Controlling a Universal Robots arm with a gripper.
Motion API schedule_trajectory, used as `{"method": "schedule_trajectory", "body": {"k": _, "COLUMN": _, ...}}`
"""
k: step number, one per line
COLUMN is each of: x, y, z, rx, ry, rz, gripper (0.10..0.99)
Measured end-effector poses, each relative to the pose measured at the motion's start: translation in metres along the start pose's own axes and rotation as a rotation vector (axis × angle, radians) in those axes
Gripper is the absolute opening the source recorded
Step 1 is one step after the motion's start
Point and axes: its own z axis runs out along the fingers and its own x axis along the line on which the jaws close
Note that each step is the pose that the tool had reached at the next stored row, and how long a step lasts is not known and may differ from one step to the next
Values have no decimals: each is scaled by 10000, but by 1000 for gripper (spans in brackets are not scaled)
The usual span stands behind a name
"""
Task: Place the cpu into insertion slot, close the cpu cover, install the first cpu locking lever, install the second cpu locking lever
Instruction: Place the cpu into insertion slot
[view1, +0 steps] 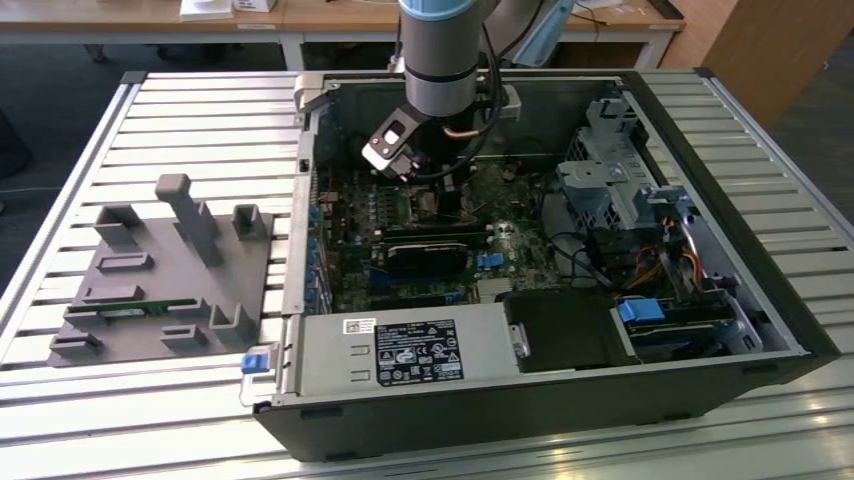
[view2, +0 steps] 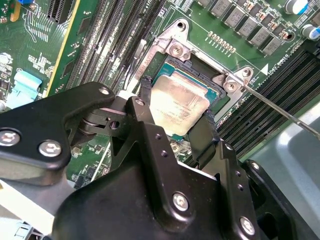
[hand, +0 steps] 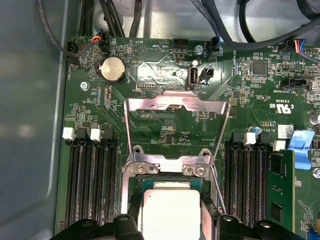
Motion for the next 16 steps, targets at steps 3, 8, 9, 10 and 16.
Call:
{"method": "schedule_trajectory", "body": {"k": 3, "x": 1, "y": 1, "z": 4, "rx": -7, "ry": 9, "rz": 0, "gripper": 549}}
{"method": "schedule_trajectory", "body": {"k": 8, "x": 0, "y": -2, "z": 2, "rx": -1, "ry": 1, "rz": 1, "gripper": 612}}
{"method": "schedule_trajectory", "body": {"k": 9, "x": 0, "y": -2, "z": 2, "rx": 0, "ry": 1, "rz": 0, "gripper": 612}}
{"method": "schedule_trajectory", "body": {"k": 10, "x": 0, "y": -3, "z": 2, "rx": -1, "ry": 1, "rz": -1, "gripper": 612}}
{"method": "schedule_trajectory", "body": {"k": 16, "x": 0, "y": -3, "z": -6, "rx": 1, "ry": -2, "rz": -1, "gripper": 596}}
